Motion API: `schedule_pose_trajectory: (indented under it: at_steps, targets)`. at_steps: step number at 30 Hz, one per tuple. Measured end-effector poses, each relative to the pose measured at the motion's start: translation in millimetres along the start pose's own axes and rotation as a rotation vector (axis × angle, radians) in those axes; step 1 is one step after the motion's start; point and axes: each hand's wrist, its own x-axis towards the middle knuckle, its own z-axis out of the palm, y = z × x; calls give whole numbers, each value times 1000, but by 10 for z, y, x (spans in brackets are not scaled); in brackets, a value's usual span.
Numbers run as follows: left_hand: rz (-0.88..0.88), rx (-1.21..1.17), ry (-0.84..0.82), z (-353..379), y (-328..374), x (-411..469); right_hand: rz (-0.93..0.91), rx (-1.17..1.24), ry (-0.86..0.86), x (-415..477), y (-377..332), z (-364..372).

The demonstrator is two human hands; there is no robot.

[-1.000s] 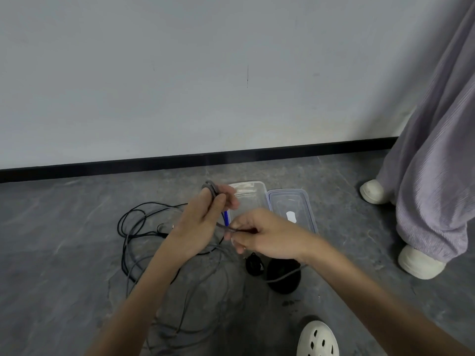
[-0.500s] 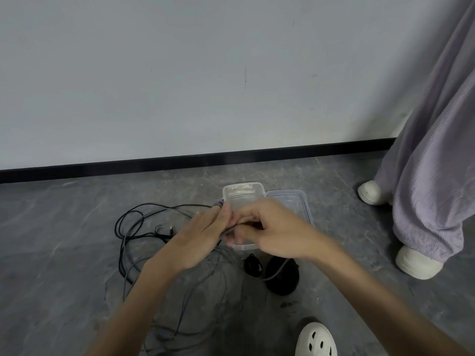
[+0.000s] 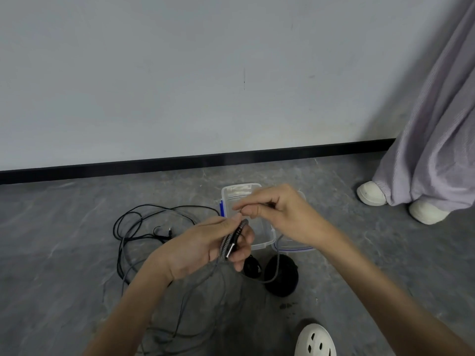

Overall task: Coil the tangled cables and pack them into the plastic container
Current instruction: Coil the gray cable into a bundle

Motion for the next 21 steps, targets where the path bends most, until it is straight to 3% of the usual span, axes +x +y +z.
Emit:
schedule_pose_trajectory:
  at_steps: [6,11,21]
  targets:
    - [44,74,9,-3,35,-50,94,102,-140,9,-10,28]
    - [94,124,74,12,13,-17,64,56,-58,37,10,21]
    - [162,477,264,36,-47,51,13,94,-34,53,77,25]
